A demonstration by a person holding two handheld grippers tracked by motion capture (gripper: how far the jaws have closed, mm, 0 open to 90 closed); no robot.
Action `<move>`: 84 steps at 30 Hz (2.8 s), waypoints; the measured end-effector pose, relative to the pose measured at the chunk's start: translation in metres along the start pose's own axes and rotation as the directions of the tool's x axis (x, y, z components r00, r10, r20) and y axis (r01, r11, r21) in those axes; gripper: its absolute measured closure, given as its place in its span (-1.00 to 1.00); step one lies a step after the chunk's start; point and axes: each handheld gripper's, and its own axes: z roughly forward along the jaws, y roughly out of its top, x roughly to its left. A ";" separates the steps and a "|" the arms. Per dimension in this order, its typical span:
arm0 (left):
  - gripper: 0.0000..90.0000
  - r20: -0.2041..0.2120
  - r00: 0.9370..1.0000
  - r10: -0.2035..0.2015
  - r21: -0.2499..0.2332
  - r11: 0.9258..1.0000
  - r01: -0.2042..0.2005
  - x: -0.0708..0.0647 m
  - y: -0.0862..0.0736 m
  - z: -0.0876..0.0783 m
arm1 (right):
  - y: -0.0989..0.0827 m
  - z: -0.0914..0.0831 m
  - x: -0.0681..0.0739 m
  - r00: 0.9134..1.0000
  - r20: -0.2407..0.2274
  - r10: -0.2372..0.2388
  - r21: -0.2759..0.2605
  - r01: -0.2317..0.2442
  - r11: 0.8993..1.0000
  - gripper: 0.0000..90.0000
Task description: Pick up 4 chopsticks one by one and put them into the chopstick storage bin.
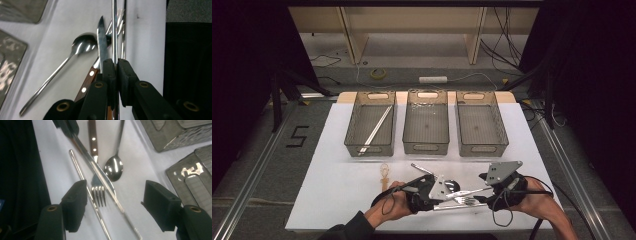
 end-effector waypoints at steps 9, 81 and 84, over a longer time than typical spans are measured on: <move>0.88 -0.045 0.990 -0.132 -0.042 0.991 0.130 0.035 -0.028 -0.031 | -0.008 0.001 -0.006 0.999 0.021 0.050 -0.030 -0.049 0.998 -0.32; 0.86 -0.452 0.520 -0.725 -0.240 0.660 0.712 0.231 -0.148 -0.057 | -0.028 0.043 0.007 0.997 -0.070 0.036 0.135 -0.027 0.991 -0.37; 0.85 -0.452 0.507 -0.733 -0.243 0.649 0.721 0.231 -0.149 -0.055 | -0.028 0.043 0.007 0.996 -0.080 0.037 0.143 -0.025 0.989 -0.37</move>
